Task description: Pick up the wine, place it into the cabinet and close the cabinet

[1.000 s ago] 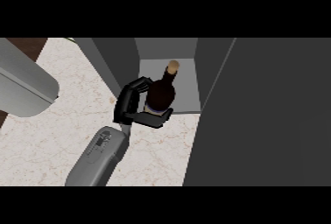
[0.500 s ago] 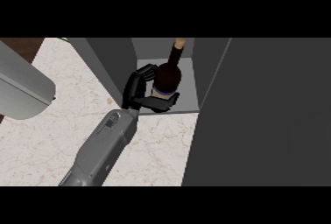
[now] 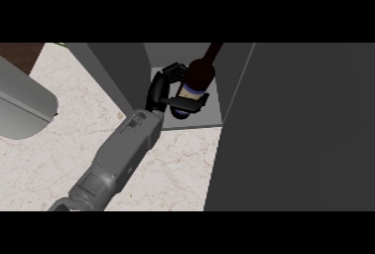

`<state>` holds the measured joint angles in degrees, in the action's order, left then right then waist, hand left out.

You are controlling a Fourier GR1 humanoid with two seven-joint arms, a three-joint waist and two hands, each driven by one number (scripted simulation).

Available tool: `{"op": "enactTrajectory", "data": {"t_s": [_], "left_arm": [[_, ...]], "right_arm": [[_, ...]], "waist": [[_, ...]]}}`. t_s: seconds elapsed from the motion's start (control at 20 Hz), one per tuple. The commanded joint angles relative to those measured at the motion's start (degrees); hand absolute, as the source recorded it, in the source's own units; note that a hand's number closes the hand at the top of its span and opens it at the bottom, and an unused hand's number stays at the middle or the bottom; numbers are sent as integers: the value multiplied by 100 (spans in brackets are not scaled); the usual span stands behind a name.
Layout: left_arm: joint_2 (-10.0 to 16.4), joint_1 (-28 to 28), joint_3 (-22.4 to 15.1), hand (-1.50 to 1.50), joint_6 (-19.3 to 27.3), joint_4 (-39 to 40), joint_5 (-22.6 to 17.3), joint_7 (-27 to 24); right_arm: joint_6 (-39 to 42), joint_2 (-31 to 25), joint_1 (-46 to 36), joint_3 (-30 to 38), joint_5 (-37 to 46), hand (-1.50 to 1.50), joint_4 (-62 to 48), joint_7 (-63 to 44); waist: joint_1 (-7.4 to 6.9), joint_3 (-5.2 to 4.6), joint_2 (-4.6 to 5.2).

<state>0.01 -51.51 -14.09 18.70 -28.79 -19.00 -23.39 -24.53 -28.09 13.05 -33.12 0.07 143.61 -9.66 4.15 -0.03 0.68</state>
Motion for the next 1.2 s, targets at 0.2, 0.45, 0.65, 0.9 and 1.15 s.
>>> {"op": "enactTrajectory", "data": {"t_s": [0.2, 0.45, 0.65, 0.9, 1.15], "left_arm": [[-1, -486, 280, 150, 146, 1043, -330, -268], [-1, -657, 509, 150, -5, 1378, -550, -355], [64, -1040, 686, 150, 226, 1699, -505, -388], [117, -964, 736, 150, 291, 1951, -437, -805], [321, -1192, 640, -150, 432, 2179, -243, -911]], "right_arm": [[194, -143, 375, 188, -545, -150, 884, -155], [249, -208, 616, -126, -322, -150, 1023, -136], [315, -132, 683, -92, -407, -150, 800, 185], [339, -26, 525, -53, -451, -150, 825, 187], [458, -19, 550, 56, -544, -150, 658, 415]], "waist": [[90, 2, 44], [185, -6, 46], [267, 0, 91], [228, -10, 131], [312, -5, 183]]}}
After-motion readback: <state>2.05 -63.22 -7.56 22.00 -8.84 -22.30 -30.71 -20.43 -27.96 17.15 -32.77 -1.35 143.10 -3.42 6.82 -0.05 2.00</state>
